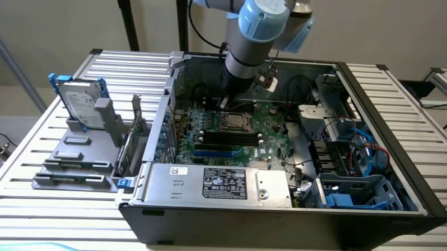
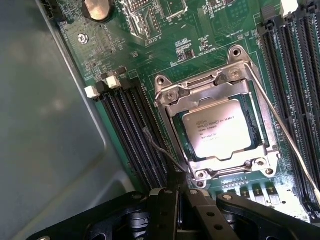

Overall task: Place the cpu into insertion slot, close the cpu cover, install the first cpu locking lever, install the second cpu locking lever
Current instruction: 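Install the first cpu locking lever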

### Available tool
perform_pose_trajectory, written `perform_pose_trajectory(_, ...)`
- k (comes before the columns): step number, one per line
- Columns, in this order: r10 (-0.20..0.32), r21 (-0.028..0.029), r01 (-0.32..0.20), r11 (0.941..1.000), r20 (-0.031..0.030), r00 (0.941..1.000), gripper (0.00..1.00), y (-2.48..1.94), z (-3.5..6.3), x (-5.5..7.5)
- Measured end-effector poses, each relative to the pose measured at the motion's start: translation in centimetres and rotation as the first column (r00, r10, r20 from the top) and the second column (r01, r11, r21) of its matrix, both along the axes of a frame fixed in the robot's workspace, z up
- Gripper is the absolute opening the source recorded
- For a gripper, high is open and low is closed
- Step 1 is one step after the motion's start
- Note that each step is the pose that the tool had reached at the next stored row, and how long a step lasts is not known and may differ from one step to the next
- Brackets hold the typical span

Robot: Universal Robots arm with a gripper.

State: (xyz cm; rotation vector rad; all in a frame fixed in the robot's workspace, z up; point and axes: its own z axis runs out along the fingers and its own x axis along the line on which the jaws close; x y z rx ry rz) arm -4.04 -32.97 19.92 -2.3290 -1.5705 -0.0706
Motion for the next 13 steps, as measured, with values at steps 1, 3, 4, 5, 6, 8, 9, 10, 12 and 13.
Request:
perform_pose_trajectory(1,0.0,-0.0008,0.0,1.0,-0.0013,1.0,0.11,0.0,0.0,0.1)
perform_pose_trajectory(3,-0.001,-0.002,0.001,1.0,-0.0049,1.0,0.11,0.01,0.0,0.3)
perform_pose_trajectory(4,-0.001,-0.0026,0.001,1.0,-0.0064,1.0,0.11,0.01,-0.01,0.5)
perform_pose_trajectory(5,-0.001,-0.0033,0.001,1.0,-0.0084,1.0,0.11,0.0,0.0,0.6)
perform_pose_trajectory(6,-0.001,-0.0037,0.001,1.0,-0.01,0.9999,0.11,0.0,-0.01,0.8)
perform_pose_trajectory(8,-0.001,-0.0044,0.001,1.0,-0.0135,0.9999,0.11,0.0,-0.01,1.2)
perform_pose_trajectory(9,-0.001,-0.0046,0.001,1.0,-0.0153,0.9999,0.11,0.0,-0.01,1.4)
perform_pose_trajectory(10,-0.001,-0.0048,0.001,1.0,-0.0169,0.9999,0.11,0.0,-0.02,1.6)
perform_pose_trajectory(12,-0.002,-0.0051,0.001,1.0,-0.0196,0.9998,0.11,0.0,-0.03,1.9)
perform_pose_trajectory(13,-0.002,-0.0053,0.001,1.0,-0.021,0.9998,0.11,0.0,-0.04,2.1)
